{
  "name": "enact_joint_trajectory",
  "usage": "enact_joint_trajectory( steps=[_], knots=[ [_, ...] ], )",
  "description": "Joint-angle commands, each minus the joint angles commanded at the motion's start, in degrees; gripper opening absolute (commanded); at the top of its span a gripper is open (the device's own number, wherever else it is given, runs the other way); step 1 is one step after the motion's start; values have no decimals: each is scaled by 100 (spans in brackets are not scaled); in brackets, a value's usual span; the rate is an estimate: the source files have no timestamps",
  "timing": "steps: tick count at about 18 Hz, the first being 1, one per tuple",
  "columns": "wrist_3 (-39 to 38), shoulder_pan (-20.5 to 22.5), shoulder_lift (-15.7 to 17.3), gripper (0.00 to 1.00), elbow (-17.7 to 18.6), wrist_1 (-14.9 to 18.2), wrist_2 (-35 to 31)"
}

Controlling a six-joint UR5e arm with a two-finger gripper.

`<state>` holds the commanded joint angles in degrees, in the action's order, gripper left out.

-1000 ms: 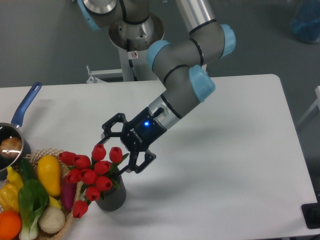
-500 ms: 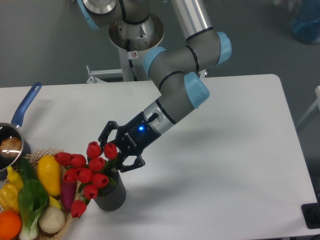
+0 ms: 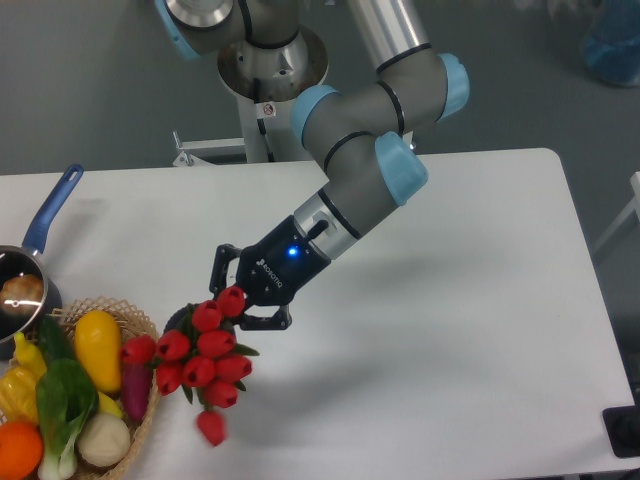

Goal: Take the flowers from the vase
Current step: 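Lift the gripped tulip bunch up out of the black vase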

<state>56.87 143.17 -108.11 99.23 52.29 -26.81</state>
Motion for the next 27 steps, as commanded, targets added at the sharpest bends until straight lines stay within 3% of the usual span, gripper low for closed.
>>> enact_joint_trajectory(
  steps=[6,17,27],
  knots=[
    [-149,9,202,2,17,0,35],
    [-817,26,958,2,70,9,167],
    [-1248,360,1169,2,-307,0,422]
  ],
)
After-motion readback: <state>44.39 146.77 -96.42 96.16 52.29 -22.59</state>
